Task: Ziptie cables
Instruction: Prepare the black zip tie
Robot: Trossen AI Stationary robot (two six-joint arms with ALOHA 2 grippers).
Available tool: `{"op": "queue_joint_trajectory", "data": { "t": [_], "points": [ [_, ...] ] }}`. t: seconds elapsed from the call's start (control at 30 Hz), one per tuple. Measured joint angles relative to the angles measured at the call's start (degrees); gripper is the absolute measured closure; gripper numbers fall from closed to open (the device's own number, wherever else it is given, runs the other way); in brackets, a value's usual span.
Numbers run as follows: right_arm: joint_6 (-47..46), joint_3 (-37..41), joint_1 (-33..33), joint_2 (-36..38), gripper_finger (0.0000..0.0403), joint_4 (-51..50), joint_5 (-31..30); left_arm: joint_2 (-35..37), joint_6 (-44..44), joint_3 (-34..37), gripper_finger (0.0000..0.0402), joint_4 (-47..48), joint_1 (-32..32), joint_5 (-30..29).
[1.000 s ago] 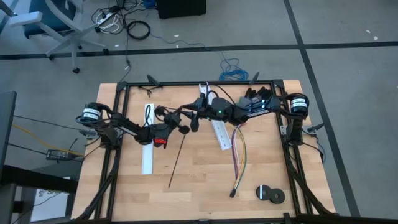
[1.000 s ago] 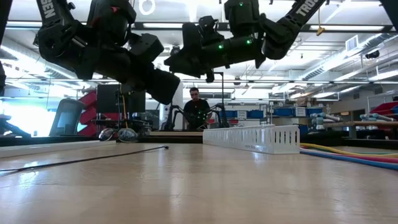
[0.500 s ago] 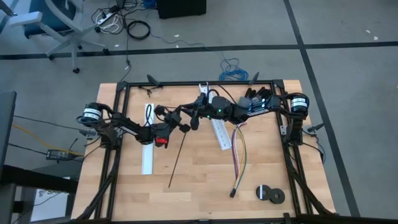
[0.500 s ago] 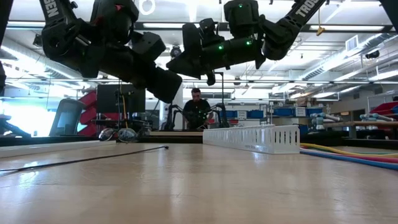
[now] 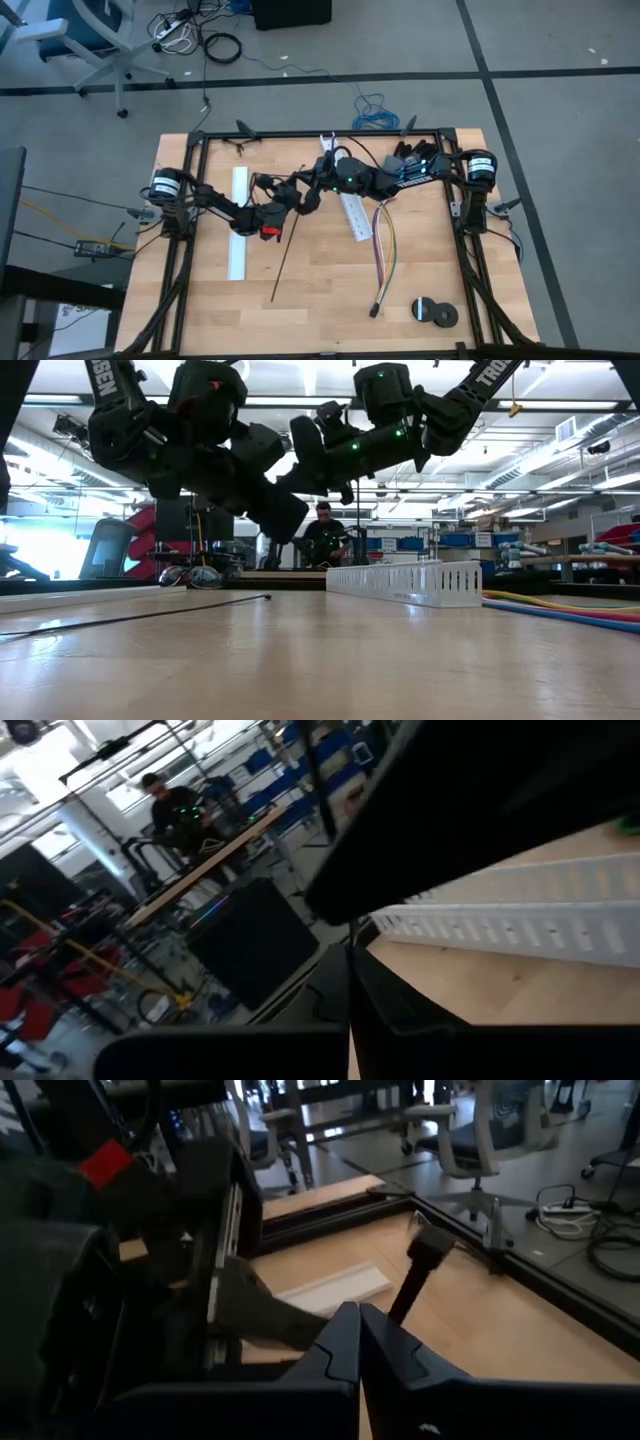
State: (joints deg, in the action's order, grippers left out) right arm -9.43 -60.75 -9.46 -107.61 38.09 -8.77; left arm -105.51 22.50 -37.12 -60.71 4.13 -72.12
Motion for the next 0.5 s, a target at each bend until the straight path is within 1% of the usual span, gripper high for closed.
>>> {"op": "queue_joint_trajectory", "data": {
  "t": [0.2, 0.37, 0.5],
  "points": [
    [0.6, 0.0, 0.4, 0.0, 0.0401, -0.6, 1.0, 0.0, -0.2, 0.0, 0.0399, -0.2, 0.0, -2.9],
    [0.6, 0.9, 0.9, 0.0, 0.0402, -0.4, -2.3, 0.0, -0.5, 0.4, 0.0398, -0.3, 0.1, -4.6],
    [0.5, 1.0, 1.0, 0.0, 0.0402, 0.3, -2.5, 0.0, -0.6, 0.7, 0.0398, -0.6, 0.1, -4.9]
  ]
}}
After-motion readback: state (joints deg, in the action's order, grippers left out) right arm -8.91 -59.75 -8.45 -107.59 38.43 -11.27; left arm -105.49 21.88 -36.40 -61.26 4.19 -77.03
